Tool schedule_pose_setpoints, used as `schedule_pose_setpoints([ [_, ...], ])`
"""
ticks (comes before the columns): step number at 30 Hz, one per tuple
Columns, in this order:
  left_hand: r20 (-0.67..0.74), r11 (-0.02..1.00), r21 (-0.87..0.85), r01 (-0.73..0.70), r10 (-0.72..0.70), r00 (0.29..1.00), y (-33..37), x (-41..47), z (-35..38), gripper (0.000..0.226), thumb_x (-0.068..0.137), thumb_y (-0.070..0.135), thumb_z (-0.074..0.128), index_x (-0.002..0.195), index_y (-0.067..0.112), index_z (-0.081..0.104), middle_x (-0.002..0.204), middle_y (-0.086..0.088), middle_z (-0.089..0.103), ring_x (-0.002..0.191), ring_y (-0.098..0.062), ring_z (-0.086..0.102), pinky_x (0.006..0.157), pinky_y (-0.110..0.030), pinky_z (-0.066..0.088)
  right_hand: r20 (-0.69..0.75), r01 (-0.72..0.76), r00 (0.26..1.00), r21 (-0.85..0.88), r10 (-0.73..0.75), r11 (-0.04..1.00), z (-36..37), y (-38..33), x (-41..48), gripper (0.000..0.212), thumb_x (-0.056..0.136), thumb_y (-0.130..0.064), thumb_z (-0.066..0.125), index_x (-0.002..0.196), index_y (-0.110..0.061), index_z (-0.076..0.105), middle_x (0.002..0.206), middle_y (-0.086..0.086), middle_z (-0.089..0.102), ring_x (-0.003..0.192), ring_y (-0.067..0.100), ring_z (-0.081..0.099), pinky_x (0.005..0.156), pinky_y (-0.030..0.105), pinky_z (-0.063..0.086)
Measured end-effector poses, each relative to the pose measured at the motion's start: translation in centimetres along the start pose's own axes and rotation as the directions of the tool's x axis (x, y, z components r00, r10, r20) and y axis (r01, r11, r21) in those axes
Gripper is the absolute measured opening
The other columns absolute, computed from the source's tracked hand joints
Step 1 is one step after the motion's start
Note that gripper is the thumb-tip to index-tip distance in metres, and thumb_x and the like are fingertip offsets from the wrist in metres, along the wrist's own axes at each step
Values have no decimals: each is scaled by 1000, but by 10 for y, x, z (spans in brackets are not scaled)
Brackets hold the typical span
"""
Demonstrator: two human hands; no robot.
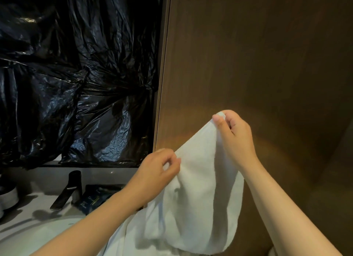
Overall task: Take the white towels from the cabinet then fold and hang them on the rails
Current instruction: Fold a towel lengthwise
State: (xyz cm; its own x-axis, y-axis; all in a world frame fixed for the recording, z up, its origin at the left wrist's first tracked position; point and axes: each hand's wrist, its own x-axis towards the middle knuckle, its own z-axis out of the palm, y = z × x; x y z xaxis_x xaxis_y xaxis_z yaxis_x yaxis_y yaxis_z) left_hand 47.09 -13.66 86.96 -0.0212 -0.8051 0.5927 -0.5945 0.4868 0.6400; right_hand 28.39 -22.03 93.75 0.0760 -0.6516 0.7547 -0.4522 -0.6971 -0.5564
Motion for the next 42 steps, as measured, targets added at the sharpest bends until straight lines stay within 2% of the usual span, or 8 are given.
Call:
schedule_pose_setpoints([
  [5,-18,999,7,-54,54,998,-3,12,-14,23,92,39,57,79,21,56,71,8,56,62,-6,50,58,-16,38,-45,9,999,-40,-10,999,-7,9,6,35,99,-33,50,78,-6,54,70,3,53,68,13,51,54,12,35],
  [9,152,971,-63,233,-221,963,-33,-11,-15,28,87,39,63,109,30,50,79,-1,69,77,-6,64,74,-15,47,-5,-93,996,-45,93,995,-1,35,-7,38,99,-34,50,74,-6,49,68,8,50,61,15,47,55,22,36],
  [21,453,732,-192,654,-525,721,-88,-88,5,17,93,24,61,104,12,68,102,-5,73,99,-21,68,89,-35,56,22,-256,965,-108,260,961,10,80,-30,30,99,-40,49,82,-16,56,75,-3,55,70,12,53,65,22,43],
  [26,537,665,-245,705,-512,670,-90,-108,3,10,89,16,68,79,16,71,76,-4,68,74,-21,62,89,-38,52,18,-261,964,-129,265,957,11,85,-33,32,99,-40,49,71,-25,49,69,-4,51,65,12,49,61,21,39],
  [31,417,677,-245,694,-573,706,-86,-105,-2,10,91,11,63,85,3,60,78,-7,67,70,-13,64,71,-31,58,-7,-298,954,-119,299,947,8,91,-32,29,99,-40,48,86,-15,55,73,-8,50,69,10,51,63,18,39],
  [36,142,713,-308,631,-621,771,-89,-83,-33,27,89,29,67,78,5,59,60,-9,51,47,-16,45,46,-24,37,-36,-326,945,-95,324,940,3,97,-30,28,99,-40,49,90,-15,57,75,-9,52,71,9,52,64,16,39],
  [38,225,606,-459,650,-629,745,-90,-79,-37,34,88,37,66,88,3,65,71,-16,61,56,-24,56,47,-28,47,-55,-347,938,-85,343,934,4,99,-30,28,99,-39,49,89,-14,56,74,-7,52,69,10,51,62,16,38],
  [42,456,294,-677,675,-552,698,-89,-88,-42,38,86,12,63,121,-2,62,120,-22,65,114,-34,61,87,-35,56,-96,-399,915,-91,391,912,3,109,-31,28,99,-40,48,91,-15,57,76,-7,52,70,9,52,62,17,38],
])
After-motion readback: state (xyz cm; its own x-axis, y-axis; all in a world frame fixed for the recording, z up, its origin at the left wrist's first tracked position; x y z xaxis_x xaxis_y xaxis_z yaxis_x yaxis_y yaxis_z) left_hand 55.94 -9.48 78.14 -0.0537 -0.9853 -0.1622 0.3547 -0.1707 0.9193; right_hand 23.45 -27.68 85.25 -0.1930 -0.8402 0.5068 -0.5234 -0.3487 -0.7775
